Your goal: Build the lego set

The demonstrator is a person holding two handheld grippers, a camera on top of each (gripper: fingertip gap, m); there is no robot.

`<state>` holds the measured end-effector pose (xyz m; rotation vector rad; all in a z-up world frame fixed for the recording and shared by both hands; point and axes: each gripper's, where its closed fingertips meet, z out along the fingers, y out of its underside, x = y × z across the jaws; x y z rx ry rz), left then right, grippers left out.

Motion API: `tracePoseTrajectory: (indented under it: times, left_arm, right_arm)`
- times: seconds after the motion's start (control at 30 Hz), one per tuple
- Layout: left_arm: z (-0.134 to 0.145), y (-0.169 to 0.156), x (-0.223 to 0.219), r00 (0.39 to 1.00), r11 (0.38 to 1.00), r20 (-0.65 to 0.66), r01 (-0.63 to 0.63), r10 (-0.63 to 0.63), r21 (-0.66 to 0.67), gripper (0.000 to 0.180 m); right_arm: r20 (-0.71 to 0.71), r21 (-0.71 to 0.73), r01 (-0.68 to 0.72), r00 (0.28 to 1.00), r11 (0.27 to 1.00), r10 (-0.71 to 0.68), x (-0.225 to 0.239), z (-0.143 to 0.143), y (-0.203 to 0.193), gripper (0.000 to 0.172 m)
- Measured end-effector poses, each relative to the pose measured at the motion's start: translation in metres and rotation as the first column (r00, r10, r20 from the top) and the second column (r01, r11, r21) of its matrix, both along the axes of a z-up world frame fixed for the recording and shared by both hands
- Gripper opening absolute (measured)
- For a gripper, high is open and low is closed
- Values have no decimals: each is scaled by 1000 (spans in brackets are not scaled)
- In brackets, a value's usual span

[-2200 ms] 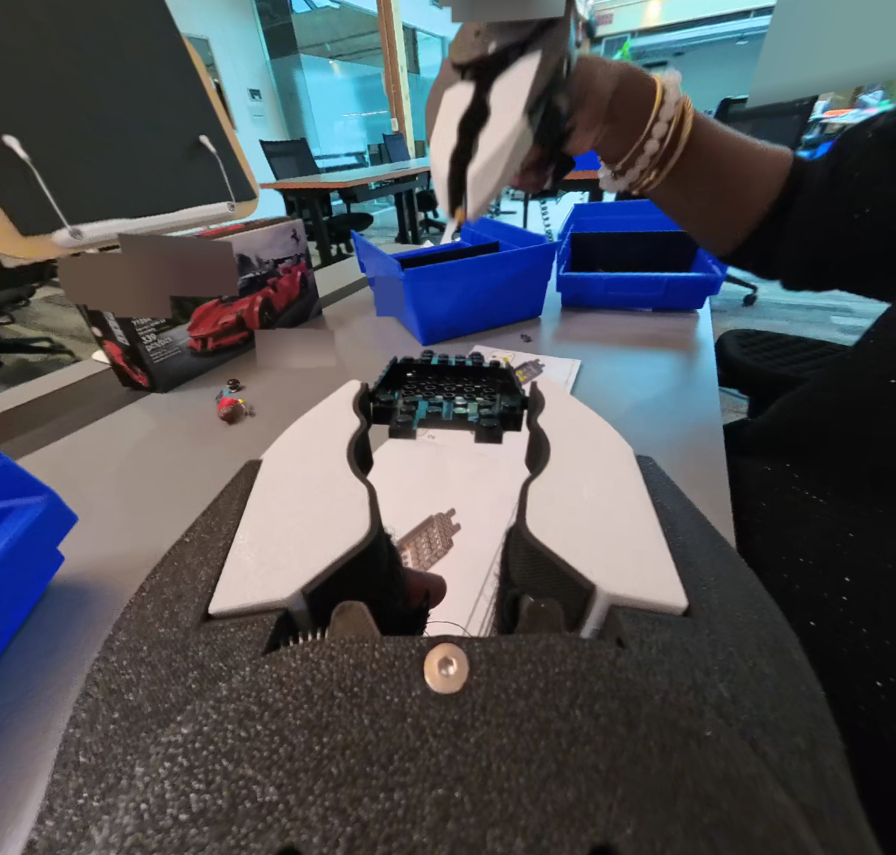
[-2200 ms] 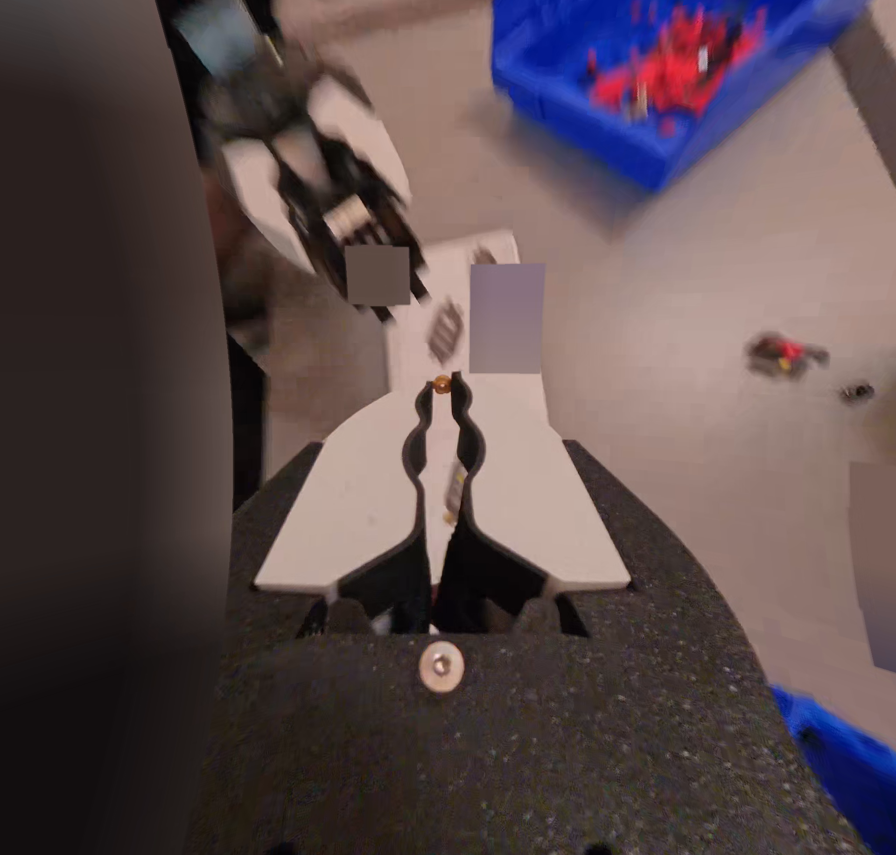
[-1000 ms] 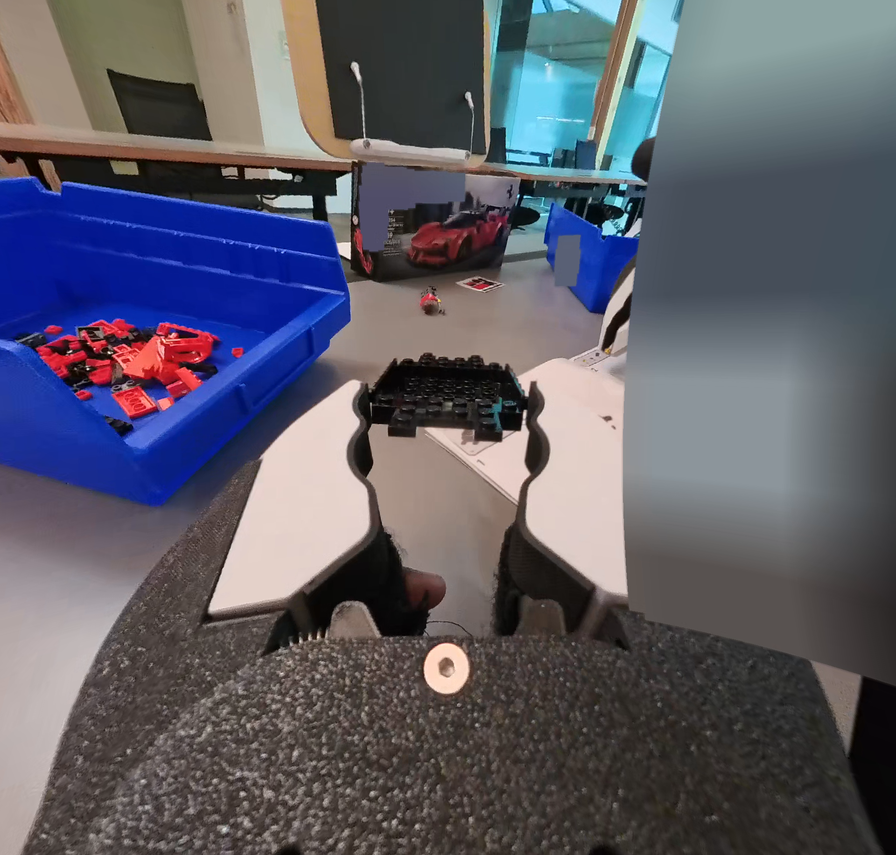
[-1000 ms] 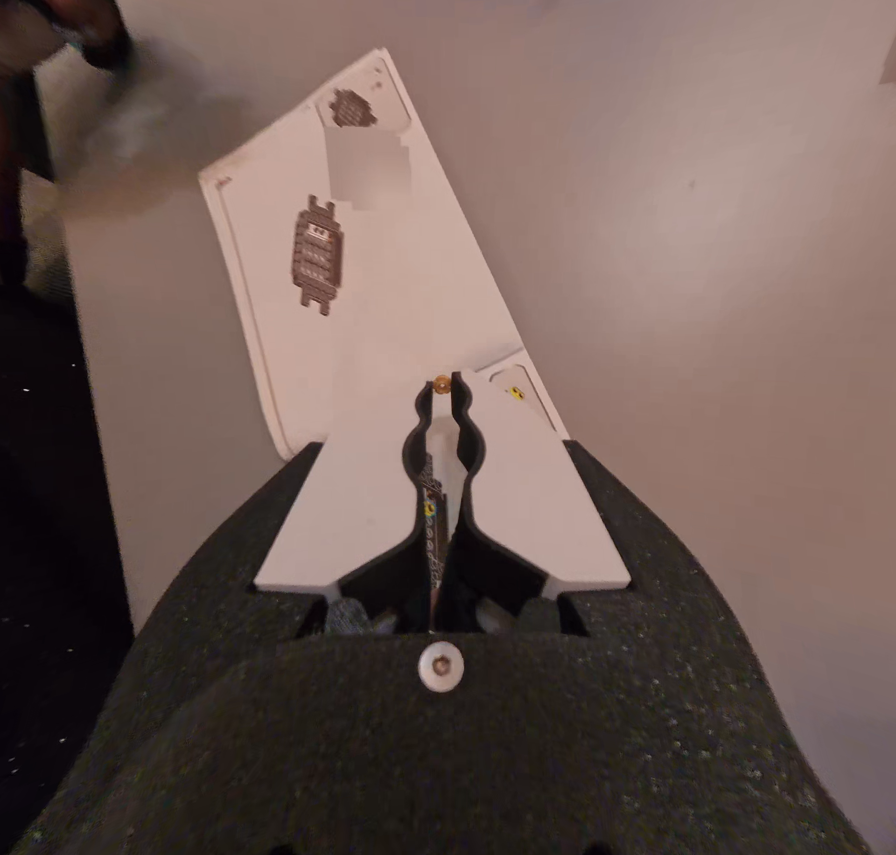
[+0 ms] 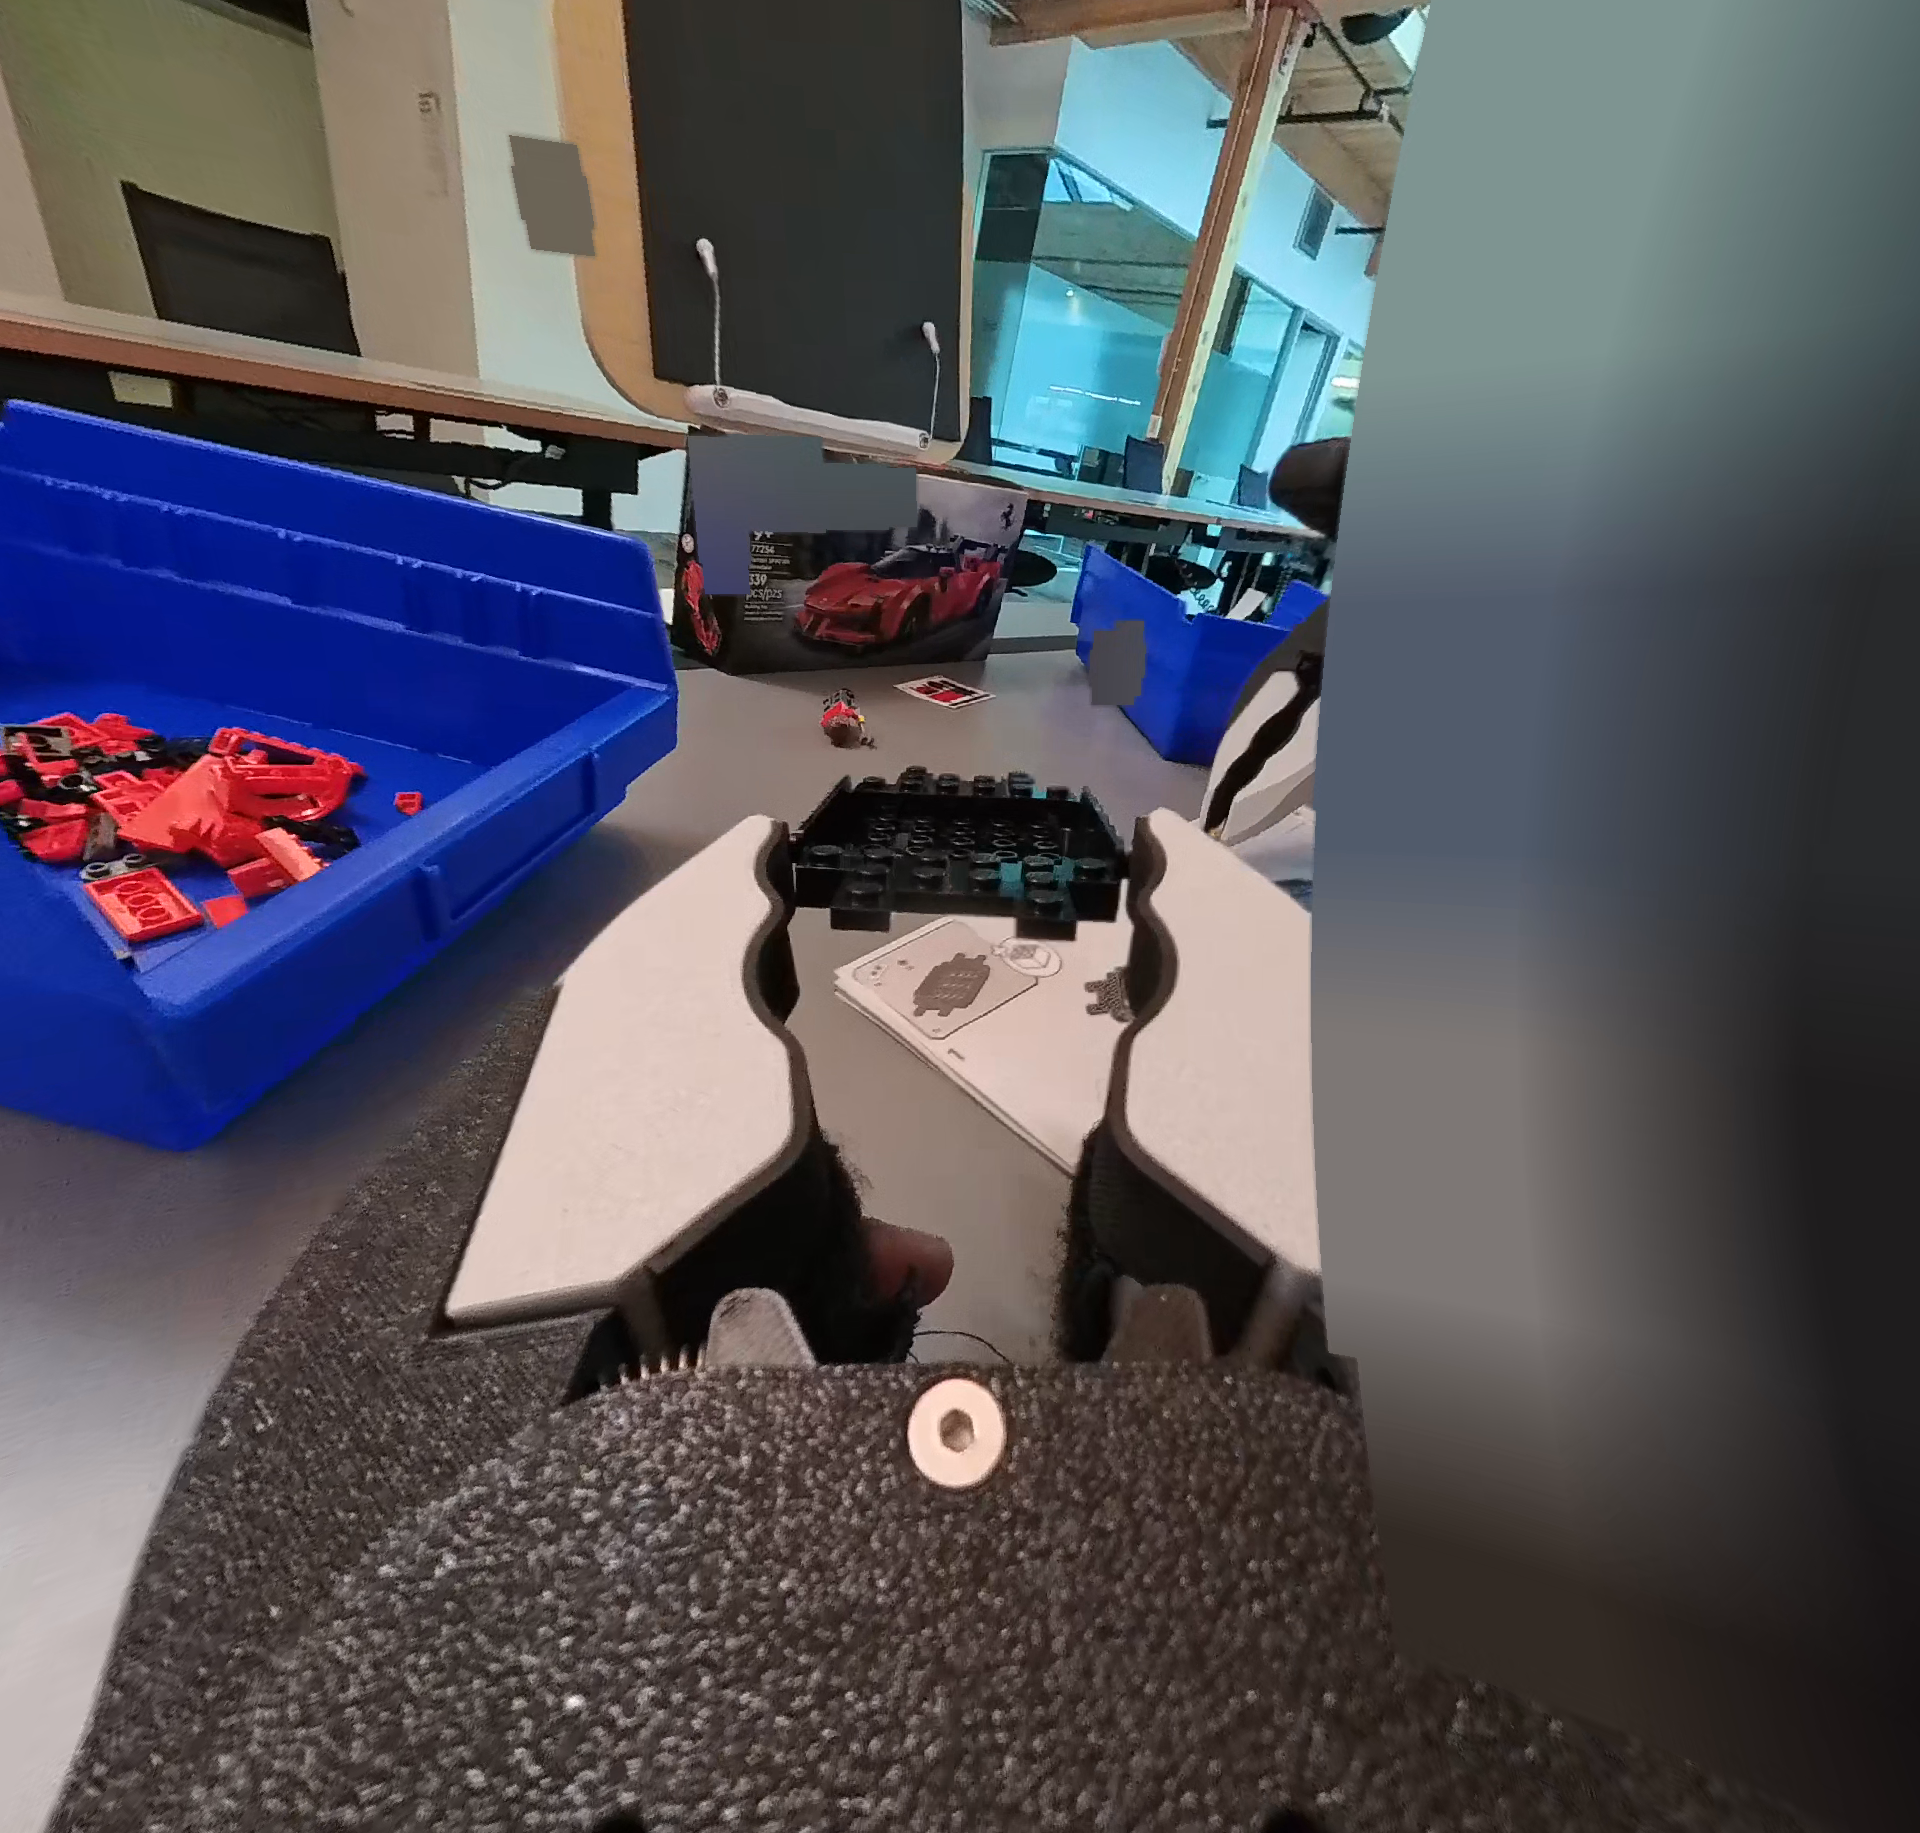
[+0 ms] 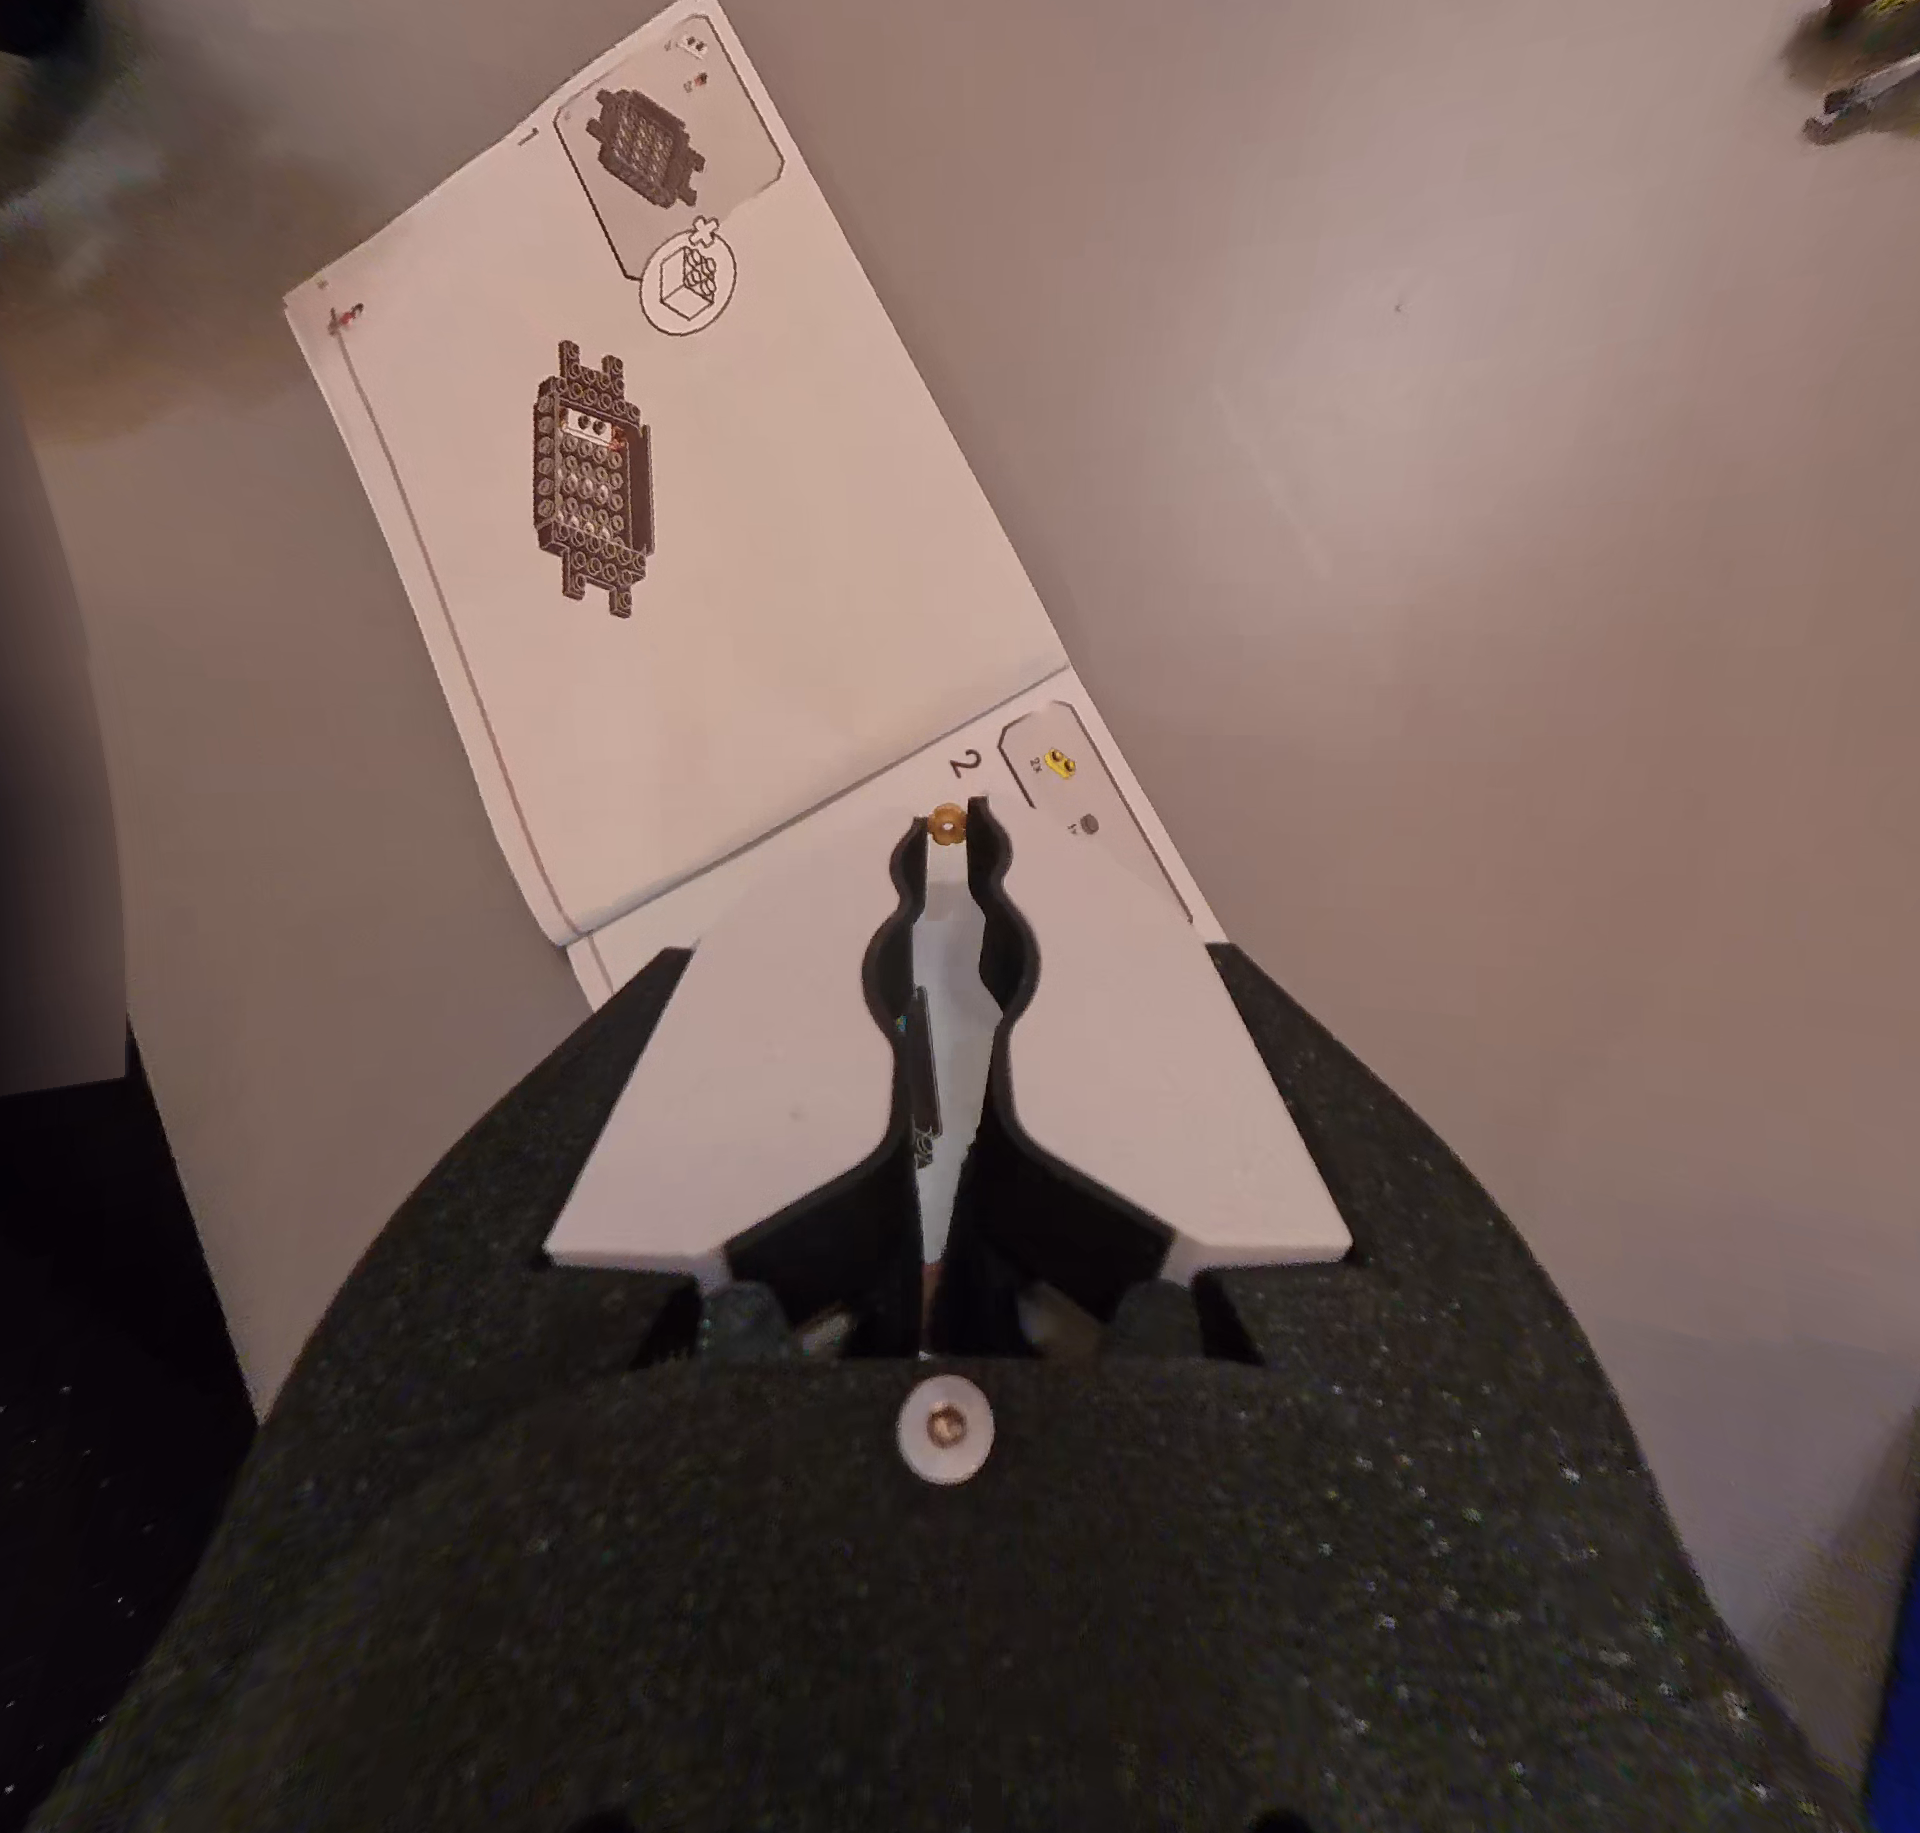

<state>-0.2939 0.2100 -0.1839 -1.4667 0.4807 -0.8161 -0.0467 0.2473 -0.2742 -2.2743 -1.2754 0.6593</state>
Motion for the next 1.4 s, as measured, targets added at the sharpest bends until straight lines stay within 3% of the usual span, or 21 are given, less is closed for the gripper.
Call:
tracePoseTrajectory:
  times: [0.03,0.3,0.43,0.6,0.73,0.9,1.07,1.13,1.2,1.3,1.4]
  left_arm:
    - [0,0,1,1000,1000,10,7,-7,-8,61]
    - [8,8,39,999,1000,-46,17,-17,-2,61]
    - [2,16,93,990,996,-118,65,-72,-69,61]
    - [-1,12,183,962,972,-146,224,-231,-66,61]
    - [-25,19,237,898,946,-298,297,-323,-130,61]
    - [-56,19,287,771,898,-459,381,-440,-220,61]
    - [-91,21,293,648,893,-614,329,-450,-308,61]
    - [-105,26,283,589,908,-691,260,-418,-328,74]
    - [-101,29,281,625,912,-665,251,-409,-325,75]
    - [-98,33,265,630,927,-683,199,-369,-318,75]
    - [-95,25,251,618,934,-701,196,-355,-300,54]
  right_arm:
    - [-6,3,-1,1000,1000,1,1,2,-1,7]
    - [-81,53,32,996,998,-27,26,16,-9,7]
    - [-147,62,52,988,997,-42,40,23,-17,7]
    - [-185,79,60,982,995,-45,57,26,-23,7]
    - [-219,97,71,975,993,-48,67,31,-28,7]
    - [-265,122,81,963,989,-47,81,34,-33,7]
    - [-334,104,90,941,990,-50,89,39,-34,7]
    - [-337,102,68,941,992,-30,85,37,-35,7]
    - [-334,91,47,942,995,-14,79,34,-35,7]
    - [-318,74,4,948,997,20,68,30,-33,7]
    - [-257,82,-56,964,995,75,57,26,-26,7]
